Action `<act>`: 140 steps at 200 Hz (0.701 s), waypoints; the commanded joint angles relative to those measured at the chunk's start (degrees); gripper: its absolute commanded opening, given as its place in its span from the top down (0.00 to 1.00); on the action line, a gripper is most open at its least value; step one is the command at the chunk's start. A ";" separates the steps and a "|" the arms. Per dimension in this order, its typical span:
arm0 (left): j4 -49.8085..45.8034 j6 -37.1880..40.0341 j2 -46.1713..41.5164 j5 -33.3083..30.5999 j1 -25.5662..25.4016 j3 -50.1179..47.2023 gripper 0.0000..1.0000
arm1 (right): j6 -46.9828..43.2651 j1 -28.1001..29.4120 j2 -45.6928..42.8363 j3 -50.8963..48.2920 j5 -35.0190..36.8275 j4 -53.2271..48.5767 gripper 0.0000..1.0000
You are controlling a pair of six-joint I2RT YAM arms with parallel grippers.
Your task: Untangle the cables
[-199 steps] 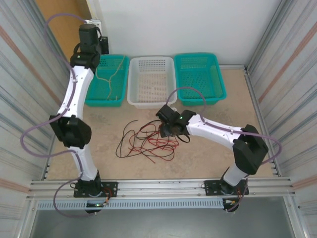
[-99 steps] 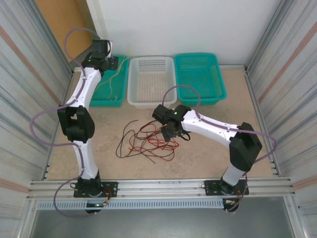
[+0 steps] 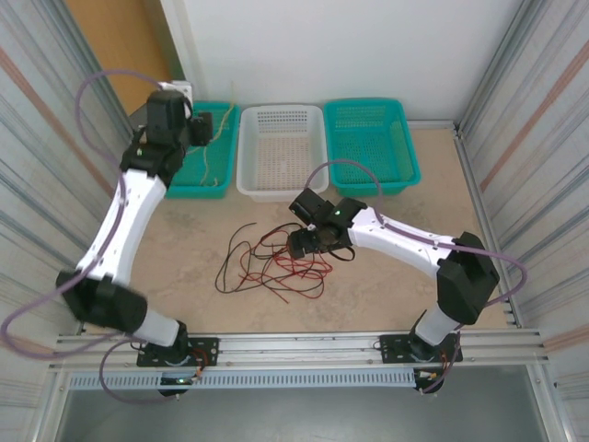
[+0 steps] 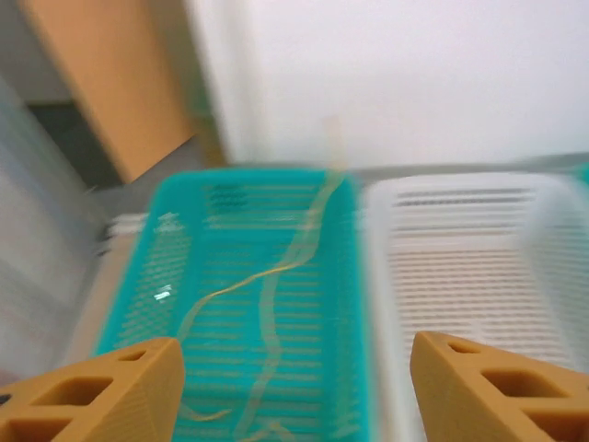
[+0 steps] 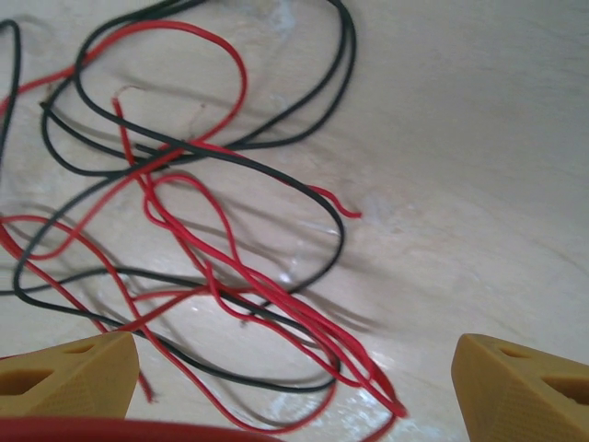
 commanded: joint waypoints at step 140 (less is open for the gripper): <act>22.77 -18.39 -23.04 14.18 -34.92 -48.51 0.48 | 5.70 -1.40 -4.23 -2.44 -7.92 3.85 0.15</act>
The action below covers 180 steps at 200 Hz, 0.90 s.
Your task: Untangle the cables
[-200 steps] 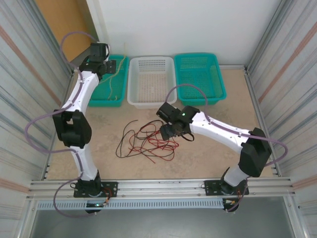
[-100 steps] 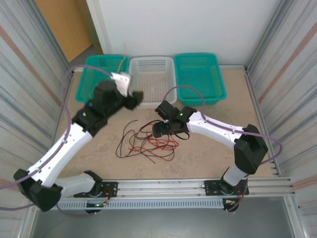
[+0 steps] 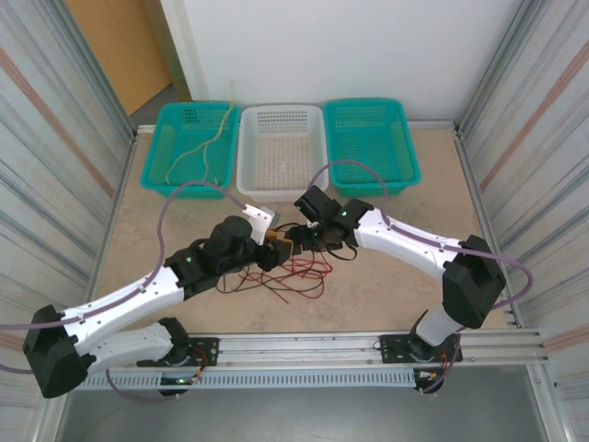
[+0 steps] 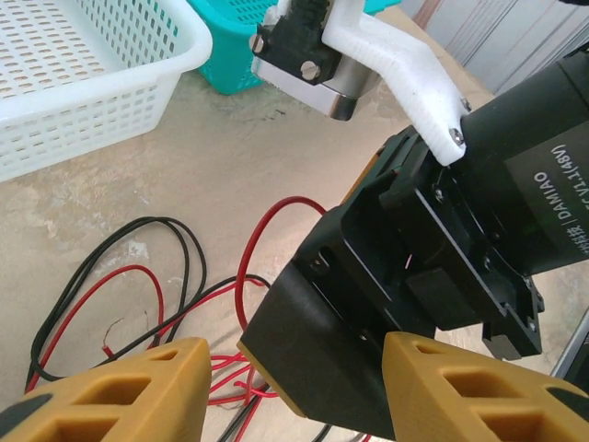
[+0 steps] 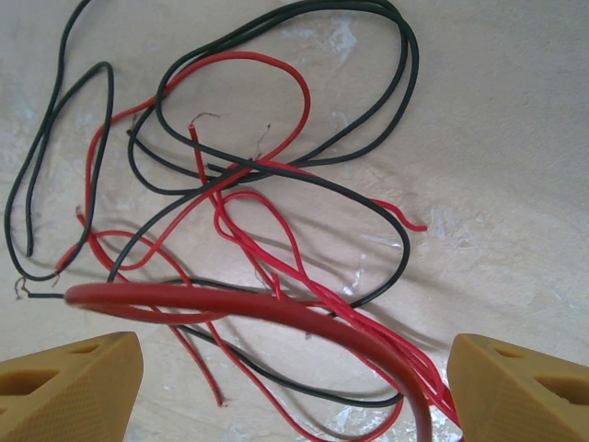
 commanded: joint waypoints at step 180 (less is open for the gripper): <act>9.06 -12.79 -5.43 8.79 7.06 -10.36 0.51 | 2.26 -0.96 -2.00 3.51 1.11 -3.27 0.16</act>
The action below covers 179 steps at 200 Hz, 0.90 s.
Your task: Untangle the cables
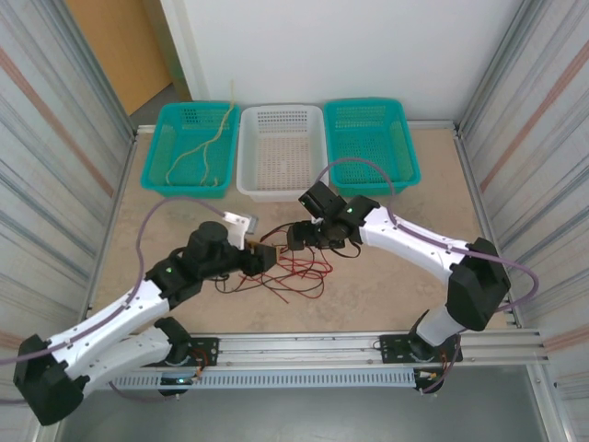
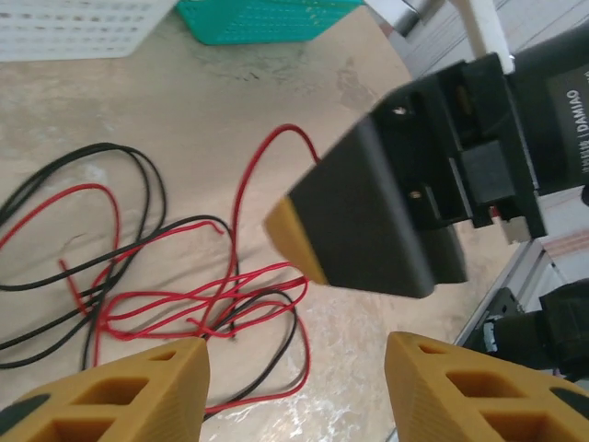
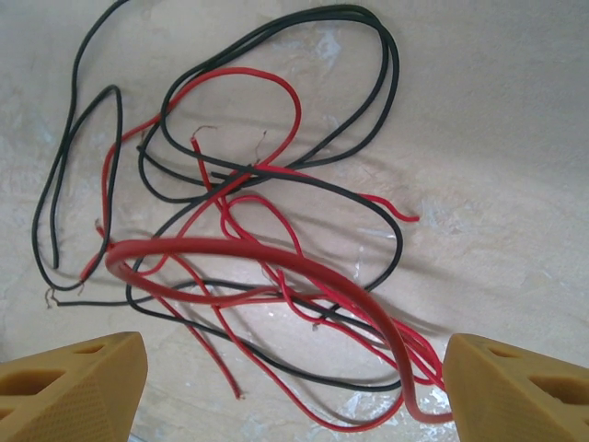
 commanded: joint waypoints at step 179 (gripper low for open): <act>21.06 -3.38 -3.42 0.17 0.20 -6.70 0.39 | -6.20 3.81 -20.48 3.77 6.65 4.00 1.00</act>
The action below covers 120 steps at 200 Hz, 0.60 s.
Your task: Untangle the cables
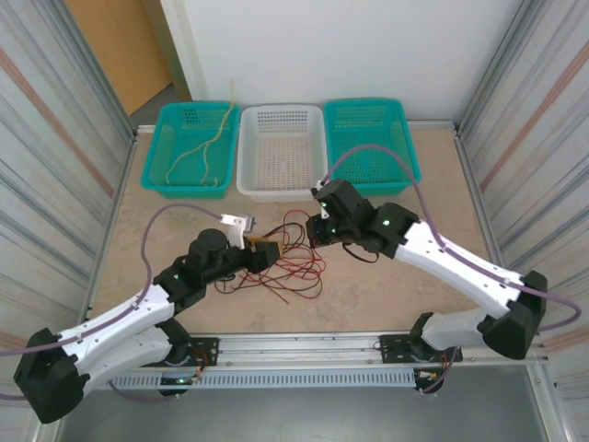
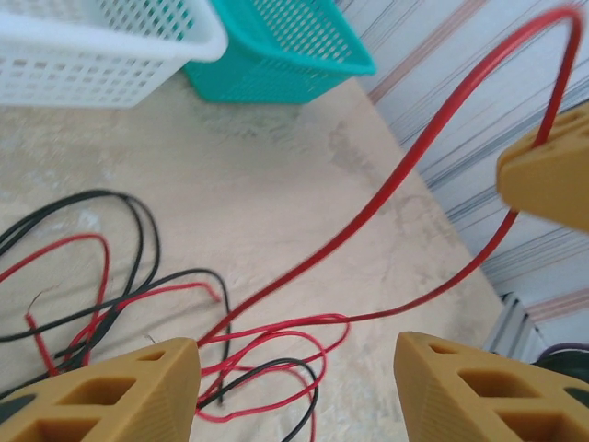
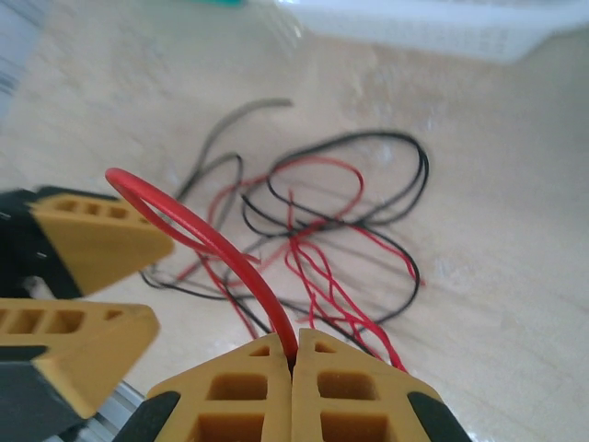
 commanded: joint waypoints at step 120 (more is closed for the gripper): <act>7.02 8.04 0.96 6.02 -1.60 10.27 0.29 | -1.23 -4.48 -11.87 9.45 -1.97 16.44 1.00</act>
